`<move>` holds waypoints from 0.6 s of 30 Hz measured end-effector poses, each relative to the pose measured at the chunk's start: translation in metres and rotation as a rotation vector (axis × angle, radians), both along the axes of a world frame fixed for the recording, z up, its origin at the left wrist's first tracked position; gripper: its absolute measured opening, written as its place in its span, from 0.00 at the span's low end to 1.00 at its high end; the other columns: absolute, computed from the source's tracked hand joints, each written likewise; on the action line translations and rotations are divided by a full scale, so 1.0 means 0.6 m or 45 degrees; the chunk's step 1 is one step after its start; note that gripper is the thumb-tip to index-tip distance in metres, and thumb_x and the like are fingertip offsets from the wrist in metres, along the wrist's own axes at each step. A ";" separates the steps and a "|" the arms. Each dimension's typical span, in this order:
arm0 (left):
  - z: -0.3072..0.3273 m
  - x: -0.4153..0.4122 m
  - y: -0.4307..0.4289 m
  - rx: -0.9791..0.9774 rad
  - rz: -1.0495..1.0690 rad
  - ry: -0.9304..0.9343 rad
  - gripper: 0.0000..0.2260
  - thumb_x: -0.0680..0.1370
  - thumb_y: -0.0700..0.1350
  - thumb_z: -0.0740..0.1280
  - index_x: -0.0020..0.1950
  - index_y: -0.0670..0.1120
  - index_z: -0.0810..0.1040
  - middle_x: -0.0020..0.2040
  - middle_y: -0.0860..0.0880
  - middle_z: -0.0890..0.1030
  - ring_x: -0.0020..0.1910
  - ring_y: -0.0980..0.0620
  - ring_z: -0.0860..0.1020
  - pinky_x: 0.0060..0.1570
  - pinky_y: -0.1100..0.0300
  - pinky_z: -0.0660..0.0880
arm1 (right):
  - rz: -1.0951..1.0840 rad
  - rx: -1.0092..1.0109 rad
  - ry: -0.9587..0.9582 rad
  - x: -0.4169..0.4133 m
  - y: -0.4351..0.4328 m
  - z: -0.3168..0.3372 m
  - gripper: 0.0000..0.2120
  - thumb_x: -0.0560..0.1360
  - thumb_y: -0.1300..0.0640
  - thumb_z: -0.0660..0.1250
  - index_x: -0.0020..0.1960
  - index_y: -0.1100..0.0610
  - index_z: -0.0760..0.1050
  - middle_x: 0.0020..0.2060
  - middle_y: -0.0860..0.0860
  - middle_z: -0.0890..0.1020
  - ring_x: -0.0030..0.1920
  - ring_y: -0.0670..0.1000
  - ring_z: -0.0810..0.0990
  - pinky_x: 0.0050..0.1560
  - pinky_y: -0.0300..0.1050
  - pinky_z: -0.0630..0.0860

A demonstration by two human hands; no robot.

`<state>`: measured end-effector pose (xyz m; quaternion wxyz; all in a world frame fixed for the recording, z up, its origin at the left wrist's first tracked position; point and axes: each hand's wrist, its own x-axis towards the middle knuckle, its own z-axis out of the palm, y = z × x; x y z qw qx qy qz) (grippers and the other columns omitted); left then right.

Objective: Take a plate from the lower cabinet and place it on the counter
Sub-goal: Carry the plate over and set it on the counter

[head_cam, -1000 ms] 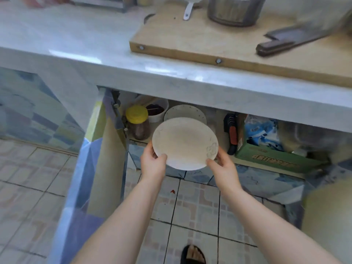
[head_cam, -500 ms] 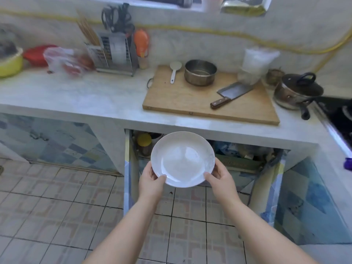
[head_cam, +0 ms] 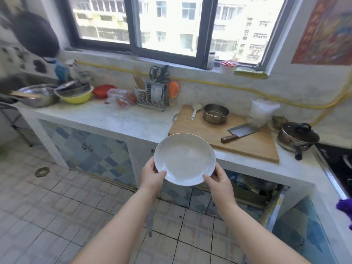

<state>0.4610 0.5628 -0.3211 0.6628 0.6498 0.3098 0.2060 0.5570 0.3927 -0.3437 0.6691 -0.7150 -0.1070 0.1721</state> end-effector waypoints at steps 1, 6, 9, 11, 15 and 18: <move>0.012 -0.015 0.003 0.016 0.027 -0.002 0.22 0.70 0.30 0.62 0.57 0.52 0.76 0.51 0.52 0.82 0.52 0.54 0.78 0.47 0.60 0.75 | 0.024 0.003 -0.010 -0.008 0.006 0.010 0.25 0.74 0.59 0.67 0.67 0.43 0.69 0.61 0.44 0.77 0.62 0.46 0.74 0.63 0.52 0.72; 0.063 -0.091 0.045 0.127 0.168 0.012 0.18 0.70 0.31 0.63 0.54 0.50 0.77 0.50 0.48 0.82 0.52 0.49 0.79 0.54 0.50 0.76 | 0.166 0.050 -0.045 -0.052 0.071 0.049 0.25 0.73 0.59 0.68 0.67 0.43 0.68 0.57 0.41 0.77 0.62 0.48 0.74 0.61 0.49 0.72; 0.084 -0.133 0.091 0.181 0.223 0.001 0.17 0.70 0.32 0.65 0.52 0.51 0.78 0.49 0.50 0.83 0.51 0.51 0.79 0.49 0.55 0.77 | 0.253 0.089 -0.057 -0.080 0.127 0.066 0.26 0.73 0.60 0.68 0.67 0.44 0.68 0.56 0.40 0.77 0.59 0.46 0.75 0.56 0.44 0.73; 0.094 -0.163 0.130 0.204 0.257 -0.012 0.18 0.70 0.32 0.64 0.47 0.56 0.77 0.48 0.52 0.82 0.50 0.51 0.79 0.46 0.57 0.76 | 0.311 0.108 -0.078 -0.099 0.171 0.079 0.26 0.72 0.60 0.69 0.67 0.46 0.68 0.55 0.39 0.78 0.58 0.45 0.76 0.57 0.44 0.73; 0.102 -0.208 0.227 0.239 0.331 0.001 0.18 0.70 0.31 0.64 0.49 0.55 0.76 0.48 0.51 0.82 0.49 0.50 0.79 0.46 0.53 0.78 | 0.394 0.122 -0.106 -0.131 0.272 0.094 0.27 0.72 0.58 0.69 0.69 0.48 0.67 0.62 0.45 0.77 0.63 0.49 0.74 0.65 0.53 0.70; 0.109 -0.235 0.324 0.258 0.374 0.012 0.21 0.71 0.31 0.65 0.60 0.50 0.74 0.47 0.57 0.79 0.50 0.53 0.76 0.48 0.55 0.74 | 0.419 0.145 -0.116 -0.158 0.367 0.100 0.29 0.73 0.58 0.69 0.71 0.48 0.65 0.65 0.47 0.75 0.65 0.50 0.72 0.67 0.57 0.69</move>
